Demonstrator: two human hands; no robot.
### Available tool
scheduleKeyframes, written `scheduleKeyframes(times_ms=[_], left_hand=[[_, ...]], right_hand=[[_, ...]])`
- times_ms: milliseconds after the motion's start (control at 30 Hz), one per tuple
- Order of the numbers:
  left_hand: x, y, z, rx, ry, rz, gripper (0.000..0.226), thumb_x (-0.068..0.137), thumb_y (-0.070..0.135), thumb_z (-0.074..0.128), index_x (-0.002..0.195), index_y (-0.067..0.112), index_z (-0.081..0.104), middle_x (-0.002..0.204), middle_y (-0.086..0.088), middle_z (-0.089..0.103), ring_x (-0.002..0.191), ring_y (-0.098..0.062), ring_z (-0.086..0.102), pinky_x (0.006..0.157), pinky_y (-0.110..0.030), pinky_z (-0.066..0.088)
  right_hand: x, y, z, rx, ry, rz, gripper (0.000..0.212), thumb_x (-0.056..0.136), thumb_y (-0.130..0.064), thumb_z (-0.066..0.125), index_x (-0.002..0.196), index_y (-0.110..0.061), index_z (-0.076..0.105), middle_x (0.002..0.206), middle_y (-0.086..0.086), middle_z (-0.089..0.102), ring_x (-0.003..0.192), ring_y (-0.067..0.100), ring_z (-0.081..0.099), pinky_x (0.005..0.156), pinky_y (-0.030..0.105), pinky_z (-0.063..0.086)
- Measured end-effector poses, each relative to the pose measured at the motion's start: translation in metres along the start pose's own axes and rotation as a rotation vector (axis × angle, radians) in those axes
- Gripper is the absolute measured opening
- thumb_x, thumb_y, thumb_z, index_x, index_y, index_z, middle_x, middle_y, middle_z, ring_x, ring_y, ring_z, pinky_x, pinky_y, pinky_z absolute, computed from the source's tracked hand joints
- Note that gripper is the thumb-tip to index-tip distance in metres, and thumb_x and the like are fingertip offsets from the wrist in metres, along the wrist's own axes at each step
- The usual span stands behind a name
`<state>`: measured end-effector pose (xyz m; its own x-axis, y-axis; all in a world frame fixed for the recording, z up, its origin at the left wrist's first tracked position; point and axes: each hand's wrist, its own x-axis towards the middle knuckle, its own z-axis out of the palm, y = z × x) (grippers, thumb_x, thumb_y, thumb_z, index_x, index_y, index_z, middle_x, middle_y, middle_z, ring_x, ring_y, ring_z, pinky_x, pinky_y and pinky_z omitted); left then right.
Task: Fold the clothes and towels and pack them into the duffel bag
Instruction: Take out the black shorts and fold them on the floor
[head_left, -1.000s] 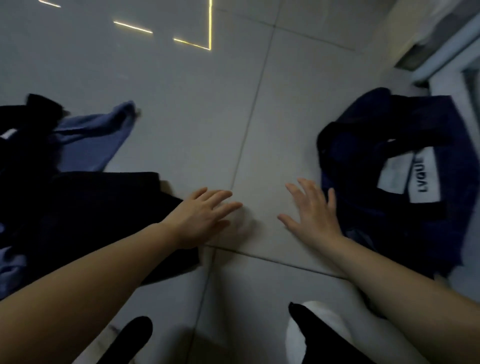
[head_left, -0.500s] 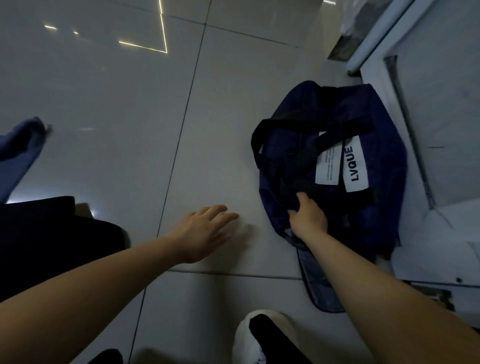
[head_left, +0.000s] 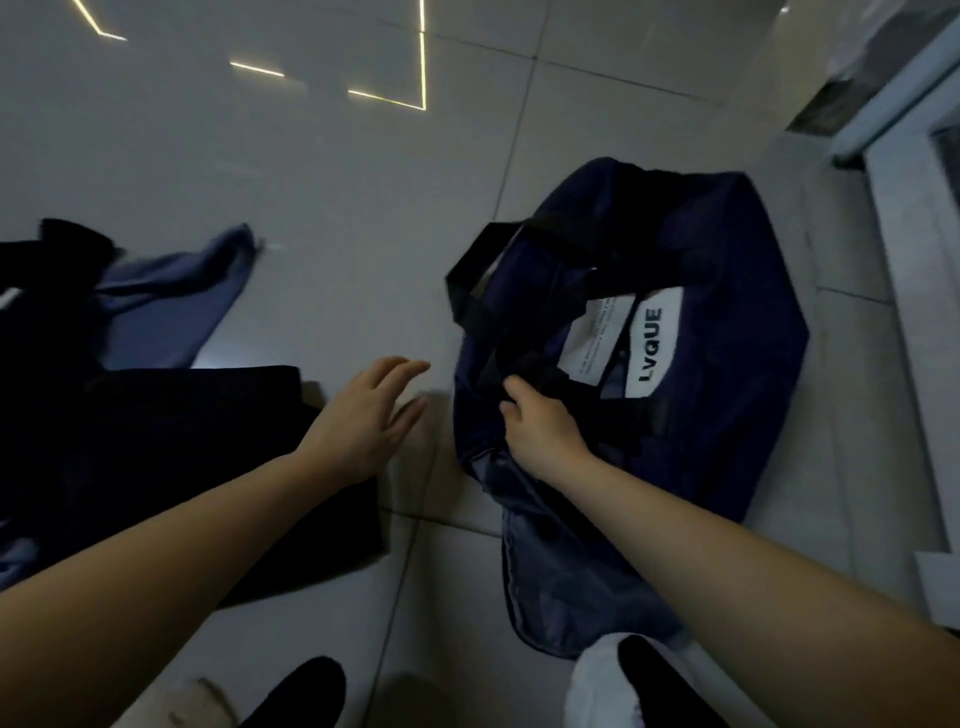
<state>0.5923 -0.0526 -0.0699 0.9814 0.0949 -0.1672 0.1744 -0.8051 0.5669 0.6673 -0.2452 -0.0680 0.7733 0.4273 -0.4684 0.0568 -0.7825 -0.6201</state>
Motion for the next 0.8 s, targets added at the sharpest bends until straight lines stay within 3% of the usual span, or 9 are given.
scheduleKeyframes(times_ms=[133,267,400,500,567,633,700,800], left_hand=[[-0.019,-0.035,-0.022,-0.074,0.148,-0.113,0.043,0.097,0.026,0.051,0.139,0.016,0.047,0.138,-0.005,0.047,0.12,-0.026,0.051,0.099,-0.032,0.037],[-0.042,-0.068,-0.036,-0.26,0.218,-0.234,0.043,0.1,0.018,0.043,0.143,0.017,0.04,0.142,-0.002,0.048,0.13,-0.017,0.044,0.1,-0.021,0.031],[-0.063,-0.087,-0.047,-0.429,0.303,-0.388,0.043,0.103,0.022,0.037,0.145,0.021,0.035,0.145,0.001,0.045,0.133,-0.013,0.041,0.101,-0.02,0.029],[-0.073,-0.091,-0.052,-0.293,0.232,-0.309,0.043,0.099,0.021,0.048,0.142,0.019,0.043,0.14,0.001,0.049,0.129,-0.015,0.044,0.1,-0.02,0.031],[-0.076,-0.094,-0.048,-0.144,0.165,-0.222,0.046,0.095,0.022,0.055,0.14,0.016,0.046,0.143,-0.002,0.046,0.135,-0.018,0.039,0.109,-0.026,0.029],[-0.079,-0.092,-0.044,0.005,0.096,-0.146,0.052,0.093,0.034,0.058,0.14,0.017,0.046,0.15,-0.003,0.039,0.142,-0.022,0.028,0.116,-0.035,0.023],[-0.08,-0.082,-0.04,0.129,0.03,-0.071,0.069,0.085,0.061,0.043,0.142,0.021,0.044,0.153,-0.004,0.033,0.145,-0.023,0.022,0.117,-0.044,0.023],[-0.079,-0.06,-0.036,0.308,-0.133,0.03,0.093,0.07,0.081,0.006,0.149,0.035,0.024,0.16,0.007,0.008,0.148,-0.015,0.001,0.119,-0.044,0.008]], right_hand=[[-0.007,-0.061,0.042,-0.022,-0.14,-0.133,0.024,0.103,-0.024,0.038,0.12,-0.012,0.05,0.105,0.013,0.062,0.096,0.033,0.058,0.079,0.037,0.045],[-0.015,-0.109,0.089,-0.037,-0.32,-0.248,0.017,0.102,-0.024,0.038,0.107,-0.013,0.05,0.1,0.013,0.062,0.091,0.034,0.058,0.072,0.038,0.043],[-0.011,-0.13,0.105,0.036,-0.322,-0.167,0.023,0.101,-0.026,0.041,0.117,-0.014,0.052,0.115,0.012,0.059,0.106,0.032,0.055,0.077,0.03,0.039],[-0.008,-0.132,0.098,0.214,-0.281,-0.055,0.02,0.101,-0.025,0.043,0.111,-0.012,0.054,0.11,0.01,0.06,0.106,0.028,0.056,0.09,0.035,0.043],[-0.013,-0.133,0.086,0.337,-0.289,0.003,0.015,0.1,-0.025,0.043,0.102,-0.014,0.053,0.101,0.009,0.06,0.103,0.03,0.059,0.088,0.041,0.048],[-0.022,-0.14,0.066,0.513,-0.342,0.07,0.014,0.102,-0.024,0.04,0.103,-0.015,0.052,0.114,0.016,0.061,0.109,0.036,0.059,0.084,0.046,0.054],[-0.036,-0.145,0.034,0.751,-0.365,0.111,0.014,0.104,-0.021,0.039,0.107,-0.017,0.052,0.12,0.021,0.061,0.106,0.037,0.063,0.08,0.047,0.057],[-0.052,-0.143,-0.022,0.922,-0.222,0.078,0.013,0.1,-0.022,0.046,0.099,-0.015,0.057,0.092,0.01,0.068,0.075,0.024,0.069,0.073,0.047,0.057]])
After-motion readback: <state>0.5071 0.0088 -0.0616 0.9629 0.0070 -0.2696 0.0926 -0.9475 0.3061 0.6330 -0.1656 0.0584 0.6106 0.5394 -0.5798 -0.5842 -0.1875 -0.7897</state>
